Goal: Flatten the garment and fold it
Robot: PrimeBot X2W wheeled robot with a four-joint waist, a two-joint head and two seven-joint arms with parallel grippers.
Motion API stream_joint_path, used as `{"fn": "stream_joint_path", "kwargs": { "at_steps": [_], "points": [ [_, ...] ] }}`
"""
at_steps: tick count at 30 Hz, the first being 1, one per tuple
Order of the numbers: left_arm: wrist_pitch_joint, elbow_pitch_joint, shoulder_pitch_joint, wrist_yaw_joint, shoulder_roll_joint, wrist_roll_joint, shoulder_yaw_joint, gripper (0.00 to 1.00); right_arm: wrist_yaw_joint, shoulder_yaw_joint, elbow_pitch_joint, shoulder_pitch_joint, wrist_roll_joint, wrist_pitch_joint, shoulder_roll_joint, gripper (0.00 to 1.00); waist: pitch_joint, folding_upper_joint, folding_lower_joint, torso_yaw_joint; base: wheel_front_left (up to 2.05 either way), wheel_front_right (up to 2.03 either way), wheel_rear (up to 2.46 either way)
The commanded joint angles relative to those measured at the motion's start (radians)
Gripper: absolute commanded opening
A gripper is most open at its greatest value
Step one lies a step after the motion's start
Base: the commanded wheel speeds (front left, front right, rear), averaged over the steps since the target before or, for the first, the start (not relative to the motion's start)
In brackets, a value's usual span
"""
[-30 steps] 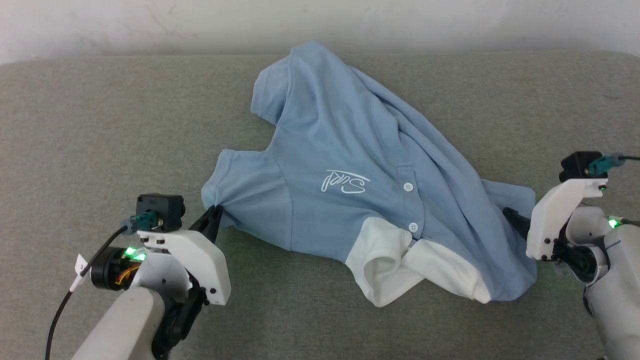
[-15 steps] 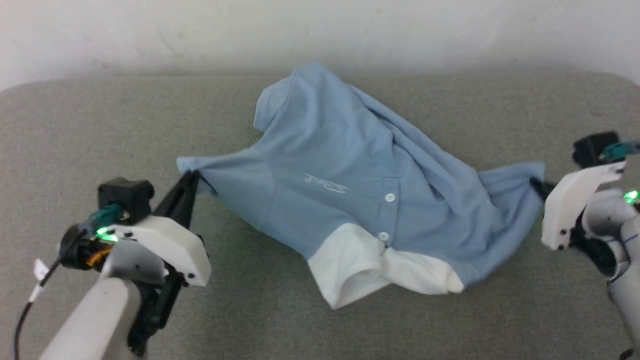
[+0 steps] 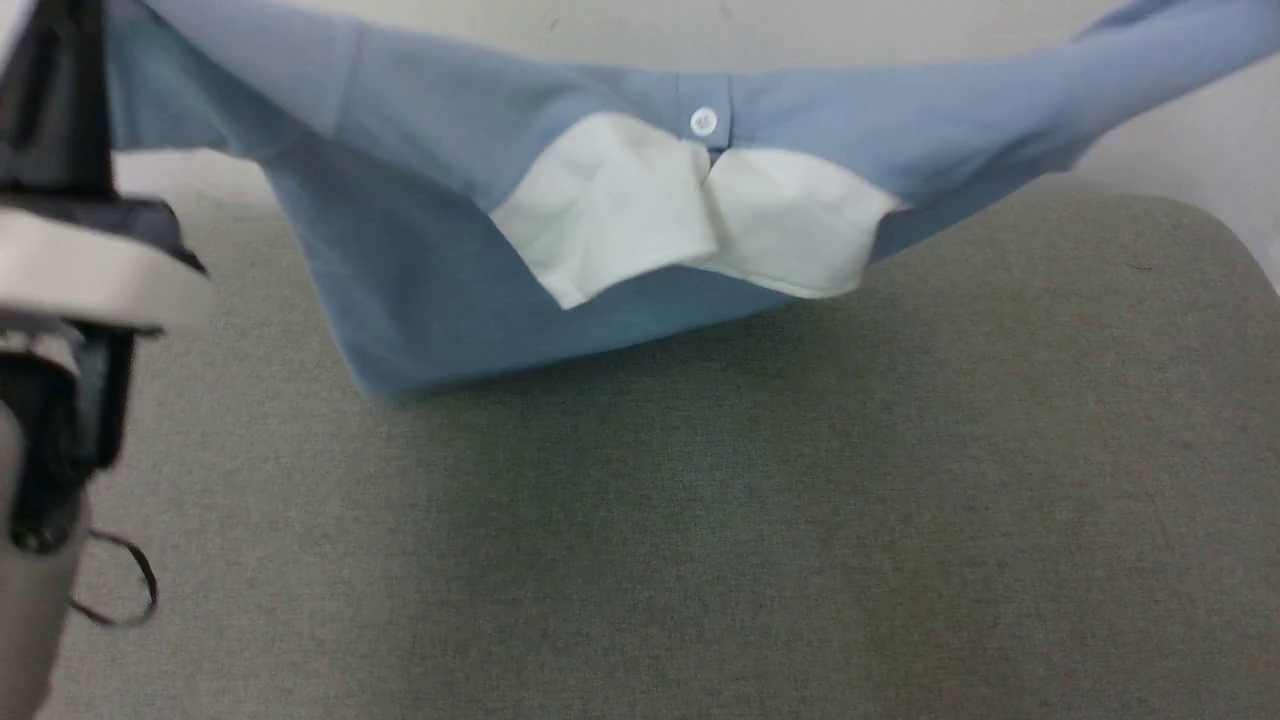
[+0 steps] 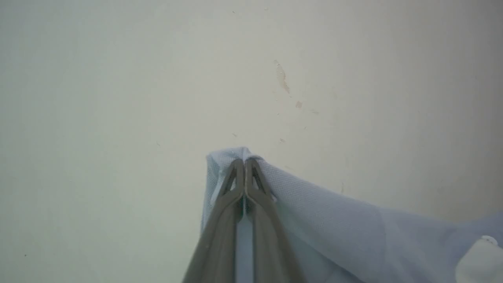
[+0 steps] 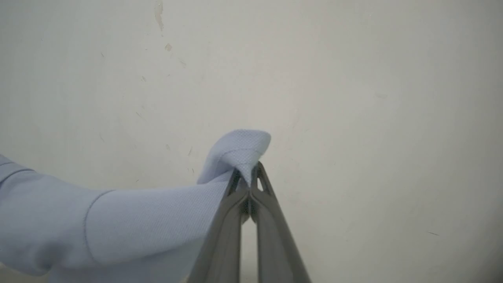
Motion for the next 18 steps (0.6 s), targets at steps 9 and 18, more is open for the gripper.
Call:
{"fn": "stream_joint_path", "kwargs": {
  "at_steps": [9,18],
  "points": [
    [0.021,0.211,-0.345,-0.103,-0.005,-0.032,-0.017,0.0,-0.001,0.007,0.08,-0.335,0.006,0.025,-0.036,0.0,0.095,-0.0001,0.0001,-0.002,0.0,0.0,0.0],
    [-0.084,0.648,-0.658,-0.18,-0.087,-0.008,-0.069,0.0,-0.001,0.139,0.445,-0.646,-0.024,-0.175,-0.029,0.0,0.243,-0.0001,0.0001,-0.025,0.0,0.0,0.0]
  ]
}}
